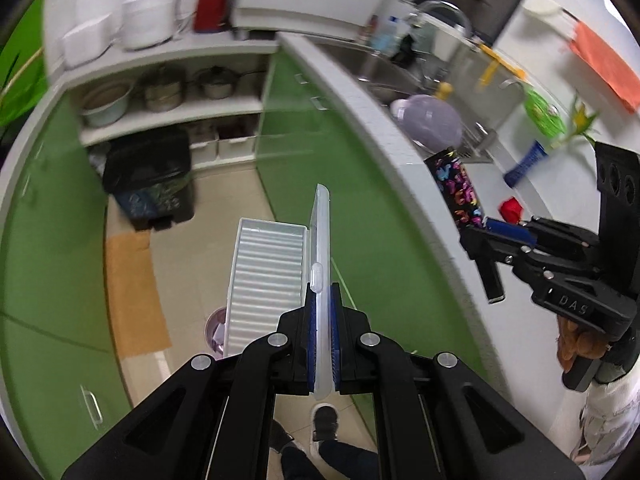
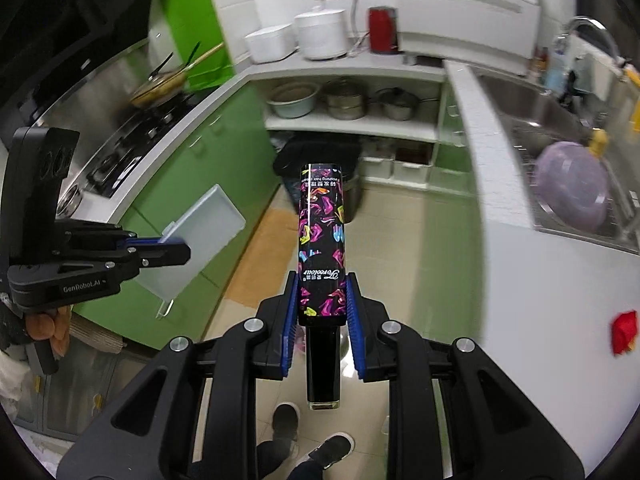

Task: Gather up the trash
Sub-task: 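Carry the tray and tube over the pink wastebasket with both tools, then open the left tool over the wastebasket while the right tool releases the tube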

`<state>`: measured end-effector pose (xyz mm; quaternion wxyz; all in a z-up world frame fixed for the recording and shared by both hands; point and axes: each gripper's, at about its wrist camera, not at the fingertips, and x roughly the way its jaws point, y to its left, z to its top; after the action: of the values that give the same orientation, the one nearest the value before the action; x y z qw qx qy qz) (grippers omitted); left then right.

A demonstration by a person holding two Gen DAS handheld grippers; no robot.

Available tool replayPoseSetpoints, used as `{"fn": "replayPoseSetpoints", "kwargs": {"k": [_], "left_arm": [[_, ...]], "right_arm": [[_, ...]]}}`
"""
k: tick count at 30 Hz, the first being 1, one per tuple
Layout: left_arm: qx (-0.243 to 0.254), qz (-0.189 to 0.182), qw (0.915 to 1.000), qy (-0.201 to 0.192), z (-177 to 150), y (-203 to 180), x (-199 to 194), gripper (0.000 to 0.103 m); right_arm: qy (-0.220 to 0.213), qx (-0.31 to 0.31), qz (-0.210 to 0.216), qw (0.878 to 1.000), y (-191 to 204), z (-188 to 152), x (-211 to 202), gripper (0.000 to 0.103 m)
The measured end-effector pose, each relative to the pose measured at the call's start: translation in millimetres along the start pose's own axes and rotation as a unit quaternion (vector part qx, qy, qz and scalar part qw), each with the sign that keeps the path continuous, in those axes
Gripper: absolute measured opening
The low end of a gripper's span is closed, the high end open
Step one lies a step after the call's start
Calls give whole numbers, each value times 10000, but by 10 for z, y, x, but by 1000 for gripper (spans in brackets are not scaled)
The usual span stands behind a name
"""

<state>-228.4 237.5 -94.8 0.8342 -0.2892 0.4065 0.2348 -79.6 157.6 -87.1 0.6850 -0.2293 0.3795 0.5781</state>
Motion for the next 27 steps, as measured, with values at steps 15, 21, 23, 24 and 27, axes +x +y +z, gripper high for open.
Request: {"fn": "replayPoseSetpoints", "kwargs": {"k": [15, 21, 23, 24, 27], "left_arm": [[-721, -117, 9968, 329, -882, 1494, 2427, 6], [-1027, -276, 9933, 444, -1331, 1970, 3442, 7], [-1148, -298, 9915, 540, -1425, 2096, 3666, 27], [-1188, -260, 9910, 555, -1477, 2163, 3776, 53], [-1232, -226, 9911, 440, -1539, 2265, 3862, 98]], "right_arm": [[686, 66, 1, 9976, -149, -889, 2632, 23], [913, 121, -69, 9957, -435, -1488, 3552, 23], [983, 129, -61, 9951, -473, -1613, 3730, 23], [1019, 132, -57, 9947, -493, -1689, 3836, 23], [1105, 130, -10, 9938, -513, -1830, 4067, 23]]}}
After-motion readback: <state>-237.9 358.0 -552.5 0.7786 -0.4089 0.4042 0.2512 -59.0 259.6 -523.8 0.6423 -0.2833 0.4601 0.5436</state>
